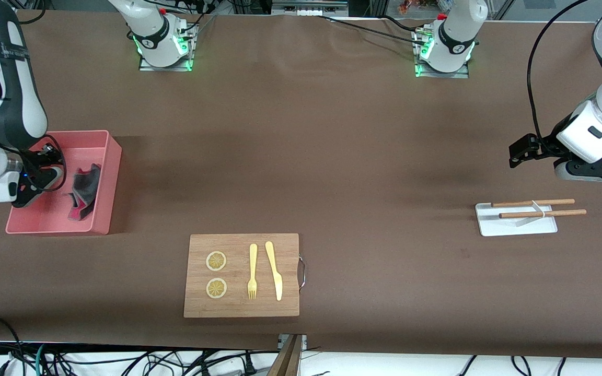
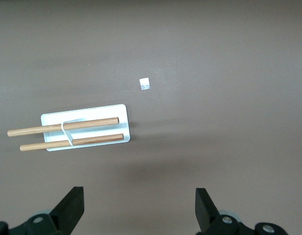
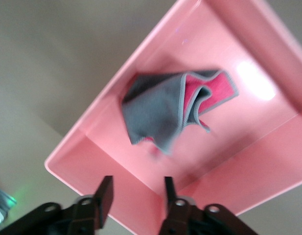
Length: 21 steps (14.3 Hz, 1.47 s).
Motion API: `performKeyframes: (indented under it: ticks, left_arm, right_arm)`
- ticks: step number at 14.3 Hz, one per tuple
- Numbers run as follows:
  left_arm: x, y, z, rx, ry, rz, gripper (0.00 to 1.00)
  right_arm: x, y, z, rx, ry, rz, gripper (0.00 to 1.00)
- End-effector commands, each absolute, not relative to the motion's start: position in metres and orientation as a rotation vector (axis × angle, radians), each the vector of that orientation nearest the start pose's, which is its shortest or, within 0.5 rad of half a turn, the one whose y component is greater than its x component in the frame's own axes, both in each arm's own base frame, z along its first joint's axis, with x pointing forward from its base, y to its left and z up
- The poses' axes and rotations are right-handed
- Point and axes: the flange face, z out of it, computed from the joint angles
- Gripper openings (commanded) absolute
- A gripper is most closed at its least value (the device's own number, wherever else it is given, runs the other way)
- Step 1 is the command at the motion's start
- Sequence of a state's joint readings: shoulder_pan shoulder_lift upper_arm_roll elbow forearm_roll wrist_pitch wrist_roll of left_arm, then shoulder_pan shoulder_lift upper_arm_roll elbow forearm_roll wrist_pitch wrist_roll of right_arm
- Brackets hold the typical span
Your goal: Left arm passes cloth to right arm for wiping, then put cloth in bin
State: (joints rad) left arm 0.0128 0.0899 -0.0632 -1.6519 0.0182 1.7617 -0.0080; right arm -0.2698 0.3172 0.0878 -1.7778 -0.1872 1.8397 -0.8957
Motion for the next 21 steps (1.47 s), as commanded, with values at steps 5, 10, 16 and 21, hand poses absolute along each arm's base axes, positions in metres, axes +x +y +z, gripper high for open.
performKeyframes:
  ticks: [5, 10, 16, 21]
  left_arm:
    - [0.59, -0.024, 0.556, -3.1, 0.103, 0.001, 1.0]
    - [0.59, -0.023, 0.555, -3.1, 0.101, 0.006, 1.0]
    - [0.59, -0.024, 0.555, -3.1, 0.106, 0.008, 1.0]
    - [0.589, -0.024, 0.556, -3.1, 0.106, 0.006, 1.0]
  right_arm:
    - [0.575, -0.037, 0.491, -3.029, -0.878, 0.246, 1.0]
    - [0.56, 0.024, 0.546, -3.106, -0.46, 0.28, 1.0]
    - [0.552, 0.059, 0.584, -3.12, -0.226, 0.212, 1.0]
    - [0.557, 0.059, 0.595, -3.114, -0.259, 0.156, 1.0]
